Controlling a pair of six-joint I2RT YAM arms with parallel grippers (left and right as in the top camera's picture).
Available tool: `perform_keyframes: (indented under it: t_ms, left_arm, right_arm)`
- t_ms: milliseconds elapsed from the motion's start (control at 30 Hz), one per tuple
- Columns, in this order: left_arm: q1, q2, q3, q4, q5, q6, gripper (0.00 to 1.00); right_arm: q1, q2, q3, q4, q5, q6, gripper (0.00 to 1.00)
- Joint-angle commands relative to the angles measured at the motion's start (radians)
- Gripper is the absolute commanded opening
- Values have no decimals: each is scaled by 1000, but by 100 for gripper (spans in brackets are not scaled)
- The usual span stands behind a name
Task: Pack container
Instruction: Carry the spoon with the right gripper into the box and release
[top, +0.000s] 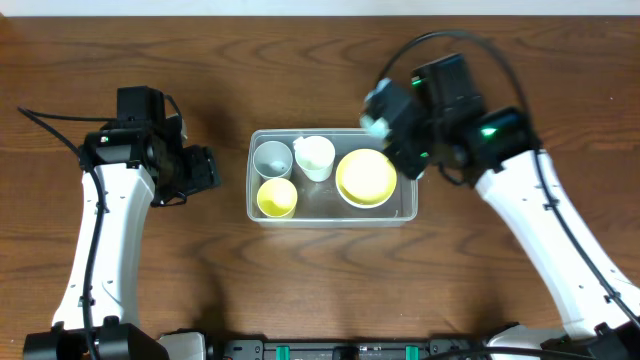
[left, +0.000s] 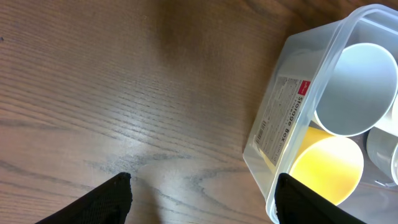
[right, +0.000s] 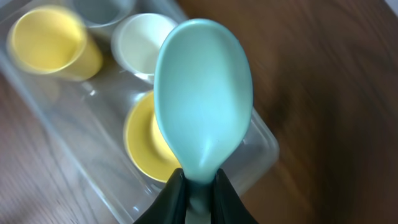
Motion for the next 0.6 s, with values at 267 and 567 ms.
perform_keyframes:
  t_ms: [267,567]
  left_arm:
    - [3,-2,1,-4,3,9,74]
    - [3,-2,1,-4,3,9,74]
  right_arm:
    - [184,106,-1,-50,6,-346,1]
    - [258,205,-1,-62,6,-353,1]
